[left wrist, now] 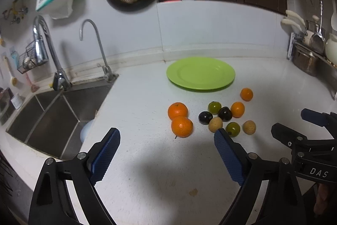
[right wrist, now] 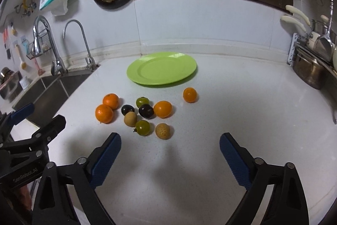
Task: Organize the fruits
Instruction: 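Close the left gripper on a large orange while the right gripper grasps a tan round fruit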
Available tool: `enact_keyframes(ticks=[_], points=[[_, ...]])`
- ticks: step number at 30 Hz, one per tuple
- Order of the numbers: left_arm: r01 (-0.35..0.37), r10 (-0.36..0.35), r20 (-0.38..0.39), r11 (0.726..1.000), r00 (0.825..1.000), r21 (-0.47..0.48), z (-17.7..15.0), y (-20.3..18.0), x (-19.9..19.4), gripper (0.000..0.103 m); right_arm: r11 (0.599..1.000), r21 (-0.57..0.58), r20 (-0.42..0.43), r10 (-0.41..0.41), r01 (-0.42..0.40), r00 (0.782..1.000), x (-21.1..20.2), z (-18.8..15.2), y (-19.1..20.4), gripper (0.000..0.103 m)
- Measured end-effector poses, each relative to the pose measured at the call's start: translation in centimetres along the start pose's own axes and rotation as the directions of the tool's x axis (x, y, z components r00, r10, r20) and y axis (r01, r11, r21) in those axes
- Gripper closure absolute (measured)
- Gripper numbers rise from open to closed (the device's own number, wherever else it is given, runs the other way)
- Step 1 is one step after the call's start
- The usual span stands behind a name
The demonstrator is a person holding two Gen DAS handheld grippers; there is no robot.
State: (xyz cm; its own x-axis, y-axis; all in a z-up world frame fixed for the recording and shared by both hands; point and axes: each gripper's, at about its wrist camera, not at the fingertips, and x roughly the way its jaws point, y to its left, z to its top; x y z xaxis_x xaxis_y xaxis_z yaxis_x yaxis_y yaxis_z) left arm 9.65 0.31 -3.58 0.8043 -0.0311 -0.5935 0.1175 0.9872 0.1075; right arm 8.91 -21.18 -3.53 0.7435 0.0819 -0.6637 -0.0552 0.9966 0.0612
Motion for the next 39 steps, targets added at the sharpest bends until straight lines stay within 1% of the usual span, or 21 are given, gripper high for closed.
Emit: enact_keyframes(ticks=[4, 6, 10, 17, 21, 28, 34, 35, 37, 39], points=[[0.021, -0.02, -0.033, 1.0, 0.999, 0.018, 0.2, 0.0, 2.0, 0.02, 1.0, 0.0, -0.044, 0.007, -0.007, 0.999, 2.0, 0.2, 0.1, 0.019], [0.032, -0.031, -0.05, 0.999, 0.998, 0.027, 0.3, 0.0, 3.0, 0.024, 1.0, 0.002, -0.066, 0.013, -0.013, 0.998, 3.0, 0.2, 0.2, 0.025], [0.062, -0.059, -0.08, 0.997, 0.995, 0.039, 0.5, 0.1, 4.7, 0.027, 1.0, 0.013, -0.11, 0.025, -0.023, 0.994, 4.6, 0.2, 0.2, 0.032], [0.117, -0.109, -0.128, 0.992, 0.986, 0.056, 1.1, 0.0, 7.2, 0.035, 0.999, 0.032, -0.16, 0.031, -0.026, 0.987, 6.8, 0.3, 0.4, 0.045], [0.15, -0.138, -0.151, 0.986, 0.979, 0.067, 1.3, -0.2, 8.4, 0.041, 0.999, 0.044, -0.177, 0.033, -0.026, 0.984, 7.7, 0.4, 0.4, 0.049], [0.191, -0.172, -0.197, 0.979, 0.965, 0.077, 1.1, -0.6, 9.9, 0.047, 0.998, 0.064, -0.206, 0.033, -0.02, 0.978, 8.7, 0.3, 0.3, 0.058], [0.21, -0.189, -0.233, 0.975, 0.954, 0.071, 0.9, -0.7, 10.9, 0.056, 0.997, 0.072, -0.219, 0.04, -0.025, 0.975, 9.3, 0.3, 0.2, 0.064], [0.216, -0.195, -0.239, 0.974, 0.951, 0.063, 0.9, -0.7, 11.0, 0.061, 0.997, 0.074, -0.222, 0.043, -0.027, 0.974, 9.4, 0.3, 0.2, 0.065], [0.222, -0.205, -0.244, 0.974, 0.948, 0.047, 1.0, -0.5, 11.2, 0.062, 0.997, 0.077, -0.223, 0.046, -0.029, 0.974, 9.5, 0.3, 0.3, 0.065], [0.224, -0.204, -0.248, 0.973, 0.947, 0.053, 1.0, -0.6, 11.3, 0.062, 0.997, 0.076, -0.222, 0.045, -0.029, 0.974, 9.6, 0.3, 0.3, 0.069]])
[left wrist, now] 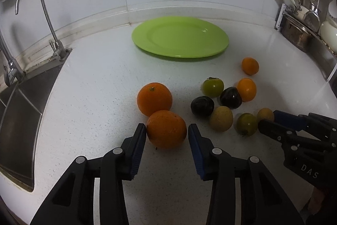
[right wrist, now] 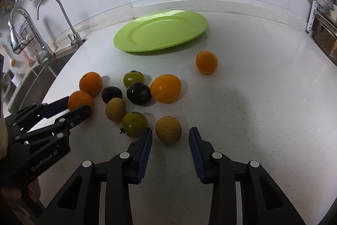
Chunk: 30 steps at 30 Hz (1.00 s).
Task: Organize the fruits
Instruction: 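Close the left gripper on a large orange while the right gripper grasps a tan round fruit, then lift and carry the orange and tan fruit over the green plate with both grippers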
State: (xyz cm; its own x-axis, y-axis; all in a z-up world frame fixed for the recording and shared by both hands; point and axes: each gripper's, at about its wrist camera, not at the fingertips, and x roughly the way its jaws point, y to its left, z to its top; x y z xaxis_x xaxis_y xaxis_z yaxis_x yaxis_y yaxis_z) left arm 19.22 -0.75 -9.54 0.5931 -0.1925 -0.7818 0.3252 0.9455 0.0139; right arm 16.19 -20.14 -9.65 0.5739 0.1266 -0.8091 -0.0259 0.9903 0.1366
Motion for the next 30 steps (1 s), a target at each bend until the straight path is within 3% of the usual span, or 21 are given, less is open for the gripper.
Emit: enact_keyframes(ticks=[6, 12, 30], points=[[0.004, -0.004, 0.003, 1.0, 1.0, 0.007, 0.0, 0.1, 0.0, 0.064, 1.0, 0.006, -0.001, 0.008, -0.008, 1.0, 0.2, -0.1, -0.1, 0.076], [0.023, -0.023, 0.004, 1.0, 1.0, 0.015, 0.0, 0.2, -0.5, 0.064, 1.0, 0.009, 0.01, 0.004, -0.004, 1.0, 0.0, 0.1, -0.1, 0.076], [0.067, -0.076, 0.112, 0.994, 0.991, 0.083, 2.9, 1.2, -4.9, 0.064, 0.997, -0.069, 0.14, 0.036, -0.026, 0.99, -3.5, 2.7, 2.8, 0.076]])
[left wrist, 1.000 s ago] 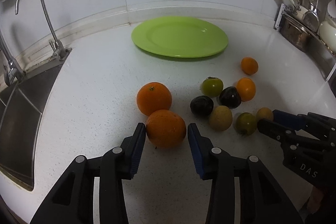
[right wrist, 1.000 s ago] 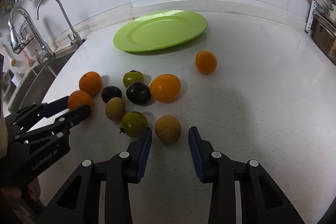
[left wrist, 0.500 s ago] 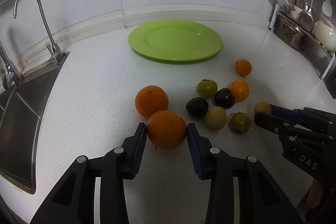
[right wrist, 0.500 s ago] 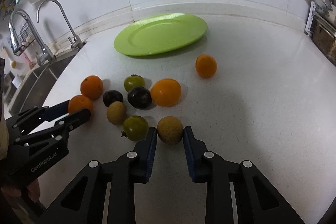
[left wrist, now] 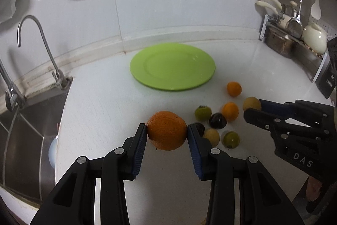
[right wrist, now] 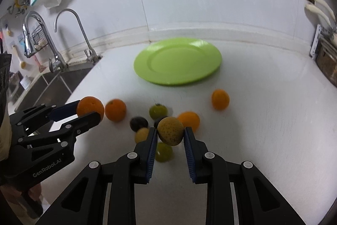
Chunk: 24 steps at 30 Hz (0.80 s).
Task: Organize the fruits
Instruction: 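Lift and carry the orange and tan fruit over the green plate with both grippers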
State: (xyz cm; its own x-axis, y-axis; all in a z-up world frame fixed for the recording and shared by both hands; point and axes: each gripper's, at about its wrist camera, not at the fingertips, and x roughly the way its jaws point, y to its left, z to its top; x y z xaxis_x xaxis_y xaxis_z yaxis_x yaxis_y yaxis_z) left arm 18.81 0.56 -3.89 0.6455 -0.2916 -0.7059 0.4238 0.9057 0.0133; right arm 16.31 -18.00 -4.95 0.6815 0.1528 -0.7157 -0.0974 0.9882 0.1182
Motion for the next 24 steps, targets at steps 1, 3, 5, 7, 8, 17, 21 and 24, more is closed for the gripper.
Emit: enact_keyframes(ticks=[1, 3, 5, 7, 8, 17, 21, 24], points=[[0.007, -0.007, 0.008, 1.0, 1.0, 0.009, 0.3, 0.1, -0.1, 0.064, 1.0, -0.002, 0.009, 0.002, -0.002, 1.0, -0.1, 0.3, 0.2, 0.076], [0.017, -0.018, 0.016, 1.0, 1.0, 0.026, 1.0, 0.2, -0.1, 0.064, 1.0, -0.001, 0.022, 0.006, -0.006, 1.0, -0.3, 0.8, 0.6, 0.076], [0.036, -0.036, 0.021, 0.999, 0.999, 0.039, 1.7, 0.5, 0.0, 0.064, 1.0, -0.004, 0.032, 0.008, -0.007, 0.999, -0.3, 1.3, 0.9, 0.076], [0.041, -0.043, 0.027, 0.998, 0.999, 0.049, 2.3, 0.7, 0.1, 0.064, 1.0, 0.002, 0.039, 0.012, -0.012, 0.999, -0.1, 1.9, 1.0, 0.076], [0.044, -0.046, 0.032, 0.997, 0.998, 0.058, 2.7, 0.9, 0.3, 0.064, 1.0, 0.003, 0.04, 0.015, -0.015, 0.999, 0.0, 2.3, 1.0, 0.076], [0.069, -0.073, 0.035, 0.992, 0.997, 0.101, 5.5, 1.4, 2.6, 0.064, 1.0, 0.016, 0.05, 0.006, -0.007, 0.999, 2.4, 5.3, 0.7, 0.076], [0.087, -0.089, 0.027, 0.992, 0.996, 0.089, 6.7, 1.8, 4.2, 0.064, 1.0, 0.007, 0.041, 0.002, -0.003, 0.999, 3.8, 6.9, 0.1, 0.076], [0.088, -0.088, 0.001, 0.993, 0.996, 0.074, 7.5, 1.9, 5.6, 0.064, 1.0, 0.003, 0.029, 0.016, -0.016, 0.999, 5.0, 8.2, -0.6, 0.076]])
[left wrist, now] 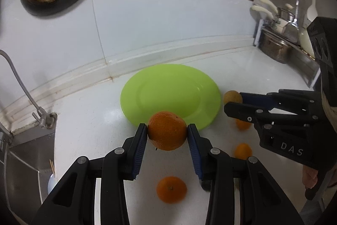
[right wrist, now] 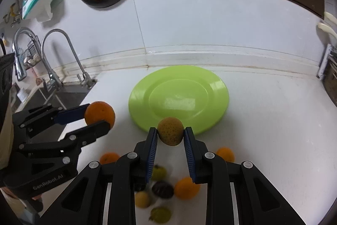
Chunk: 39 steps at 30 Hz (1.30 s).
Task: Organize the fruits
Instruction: 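Lift and carry the orange and tan fruit over the green plate with both grippers, then open the left gripper over the plate while the right gripper releases the tan fruit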
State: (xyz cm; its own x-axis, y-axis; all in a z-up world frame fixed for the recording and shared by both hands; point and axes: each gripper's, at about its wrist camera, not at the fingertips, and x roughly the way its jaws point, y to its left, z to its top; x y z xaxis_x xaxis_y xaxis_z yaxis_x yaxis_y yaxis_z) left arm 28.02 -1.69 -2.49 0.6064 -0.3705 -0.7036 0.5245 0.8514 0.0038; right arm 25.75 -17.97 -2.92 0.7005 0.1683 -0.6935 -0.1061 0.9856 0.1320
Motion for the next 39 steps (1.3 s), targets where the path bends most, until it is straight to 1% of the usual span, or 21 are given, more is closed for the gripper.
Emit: enact_keyframes(ticks=[2, 10, 12, 17, 23, 29, 31, 32, 33, 35, 39], points=[[0.018, -0.018, -0.014, 1.0, 1.0, -0.01, 0.5, 0.3, 1.0, 0.064, 1.0, -0.006, -0.015, 0.003, -0.003, 1.0, 0.9, 0.8, -0.5, 0.076], [0.018, -0.02, -0.077, 0.999, 0.997, -0.03, 1.9, 1.3, 5.0, 0.064, 0.999, -0.03, -0.063, -0.017, 0.015, 0.998, 4.2, 2.8, -1.7, 0.076], [0.014, -0.016, -0.094, 1.0, 0.995, -0.028, 2.1, 1.5, 6.0, 0.064, 0.999, -0.032, -0.088, -0.017, 0.014, 0.996, 5.3, 3.1, -2.0, 0.076], [0.017, -0.021, -0.135, 0.999, 0.991, -0.029, 2.5, 1.6, 8.3, 0.064, 1.0, -0.029, -0.128, -0.012, 0.008, 0.992, 7.4, 3.4, -2.7, 0.076], [0.021, -0.025, -0.169, 1.0, 0.985, -0.023, 2.7, 1.6, 10.2, 0.064, 1.0, -0.015, -0.163, 0.001, -0.004, 0.987, 9.1, 3.1, -3.1, 0.076], [0.014, -0.017, -0.172, 1.0, 0.985, -0.023, 2.8, 1.6, 10.5, 0.063, 1.0, -0.004, -0.177, 0.008, -0.008, 0.984, 10.0, 3.0, -3.4, 0.076], [0.001, -0.004, -0.162, 1.0, 0.987, -0.021, 2.9, 1.4, 10.2, 0.058, 1.0, 0.002, -0.172, 0.004, -0.004, 0.985, 10.1, 3.0, -3.4, 0.075], [-0.008, 0.005, -0.157, 1.0, 0.988, -0.021, 3.0, 1.4, 10.0, 0.053, 1.0, 0.011, -0.167, 0.007, -0.006, 0.986, 10.0, 3.0, -3.5, 0.075], [-0.016, 0.013, -0.15, 1.0, 0.989, -0.019, 3.0, 1.5, 9.8, 0.051, 1.0, 0.015, -0.164, 0.012, -0.009, 0.986, 9.9, 3.0, -3.5, 0.071], [-0.027, 0.025, -0.143, 0.999, 0.989, -0.016, 3.0, 1.5, 9.1, 0.051, 1.0, 0.019, -0.155, -0.001, 0.004, 0.988, 9.5, 3.0, -3.6, 0.068], [-0.05, 0.048, -0.106, 0.999, 0.993, -0.021, 2.9, 1.6, 6.9, 0.046, 0.999, 0.033, -0.124, -0.006, 0.01, 0.992, 7.9, 2.9, -3.6, 0.068]])
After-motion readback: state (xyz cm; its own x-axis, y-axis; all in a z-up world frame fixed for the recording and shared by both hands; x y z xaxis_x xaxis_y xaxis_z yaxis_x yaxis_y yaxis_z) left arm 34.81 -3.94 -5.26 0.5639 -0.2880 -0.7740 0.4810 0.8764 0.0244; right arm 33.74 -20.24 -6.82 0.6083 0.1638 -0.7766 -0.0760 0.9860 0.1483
